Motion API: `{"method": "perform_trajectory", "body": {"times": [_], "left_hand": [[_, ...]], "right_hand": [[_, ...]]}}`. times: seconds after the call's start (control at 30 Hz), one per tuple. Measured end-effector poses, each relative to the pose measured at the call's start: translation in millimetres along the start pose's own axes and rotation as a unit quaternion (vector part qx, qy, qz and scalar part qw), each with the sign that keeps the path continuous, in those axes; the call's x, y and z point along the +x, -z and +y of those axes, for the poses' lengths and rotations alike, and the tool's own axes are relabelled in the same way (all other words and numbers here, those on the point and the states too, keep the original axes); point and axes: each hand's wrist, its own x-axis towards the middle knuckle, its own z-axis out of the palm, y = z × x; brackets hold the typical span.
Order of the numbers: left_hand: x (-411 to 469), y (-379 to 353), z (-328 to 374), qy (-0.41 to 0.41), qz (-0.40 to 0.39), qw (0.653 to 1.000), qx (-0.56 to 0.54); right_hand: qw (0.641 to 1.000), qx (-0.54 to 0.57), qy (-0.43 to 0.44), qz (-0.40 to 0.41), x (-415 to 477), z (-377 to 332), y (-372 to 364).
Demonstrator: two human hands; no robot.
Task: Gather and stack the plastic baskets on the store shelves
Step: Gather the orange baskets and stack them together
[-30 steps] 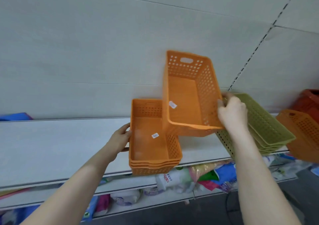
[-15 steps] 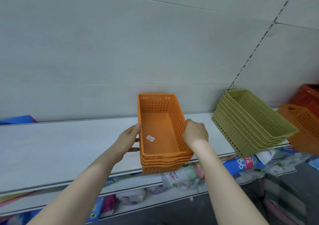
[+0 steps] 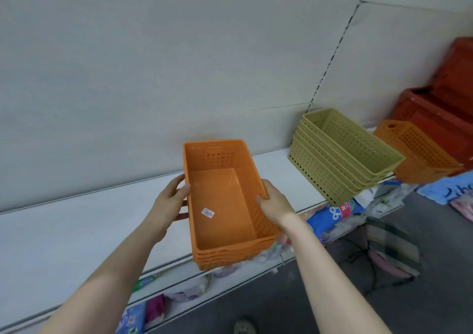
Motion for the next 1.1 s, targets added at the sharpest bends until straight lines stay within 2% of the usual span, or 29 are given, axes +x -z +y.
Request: {"method": "perform_trajectory", "body": {"times": [0.17, 0.33, 0.6, 0.77, 0.9, 1.1], "left_hand": [[-25.5, -41.4, -4.9, -0.022, -0.057, 0.998, 0.023], [-52.3, -117.6, -12.3, -0.020, -0.117, 0.992, 0.043], [-97.3, -315.2, -26.3, -0.008, -0.235, 0.969, 0.080], [-110.5, -447.0, -24.0, 0.014, -0.279, 0.957, 0.077], [-103.6, -525.2, 6.6, -0.017, -0.308, 0.949, 0.068], [-35.5, -608.7, 76.9, -0.122, -0.271, 0.955, 0.016]], "right_hand": [[0.999, 0.033, 0.000, 0.037, -35.9, 50.1, 30.5], [0.997, 0.029, -0.018, 0.065, -80.1, 114.3, 88.3], [0.991, 0.039, -0.088, 0.088, -161.4, 256.0, 225.3], [0.979, 0.039, -0.135, 0.147, -197.6, 332.7, 311.8], [0.972, 0.018, -0.130, 0.194, -187.5, 352.5, 388.8], [0.961, -0.036, -0.049, 0.269, -118.8, 330.8, 506.3]]}}
